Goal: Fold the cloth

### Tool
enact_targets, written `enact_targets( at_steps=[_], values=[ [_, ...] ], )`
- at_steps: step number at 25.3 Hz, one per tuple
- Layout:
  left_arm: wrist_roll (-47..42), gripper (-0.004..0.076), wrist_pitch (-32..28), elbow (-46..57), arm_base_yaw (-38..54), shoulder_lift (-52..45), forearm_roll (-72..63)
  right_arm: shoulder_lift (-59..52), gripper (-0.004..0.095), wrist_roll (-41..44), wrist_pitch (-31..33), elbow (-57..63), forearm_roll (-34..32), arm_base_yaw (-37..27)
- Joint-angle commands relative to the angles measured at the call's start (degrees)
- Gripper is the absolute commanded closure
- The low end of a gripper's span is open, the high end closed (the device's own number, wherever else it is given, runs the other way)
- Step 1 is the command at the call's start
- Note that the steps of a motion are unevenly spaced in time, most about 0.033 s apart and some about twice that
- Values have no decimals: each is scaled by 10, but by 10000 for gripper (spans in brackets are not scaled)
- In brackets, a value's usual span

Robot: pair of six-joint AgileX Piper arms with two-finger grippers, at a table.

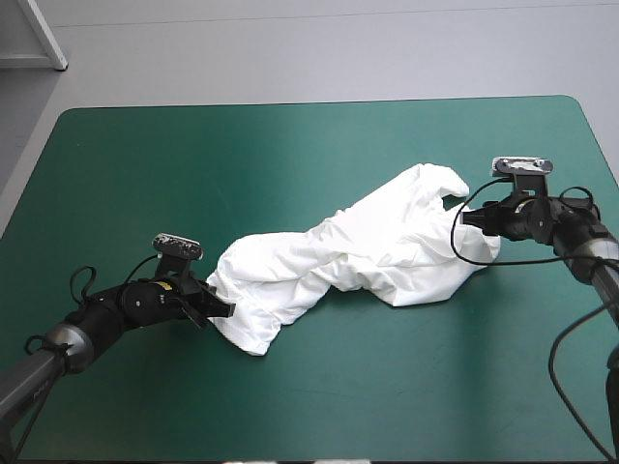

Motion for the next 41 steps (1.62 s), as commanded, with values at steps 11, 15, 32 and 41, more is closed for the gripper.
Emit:
enact_targets(
  at_steps=[11, 15, 32, 41],
  values=[
    [-9, 705, -19, -14, -3, -20, -9, 92, 440, -6, -37, -69, 0, -5],
    [-13, 705, -20, -14, -3, -20, -9, 103, 592, -5, -41, -70, 3, -5],
    [-28, 705, 17, -271, -3, -157, 46, -100, 925, -5, 19, -300, 1, -5],
    [-133, 705, 127, -592, -3, -157, 311, -170, 925, -31, 73, -482, -22, -5]
  ],
)
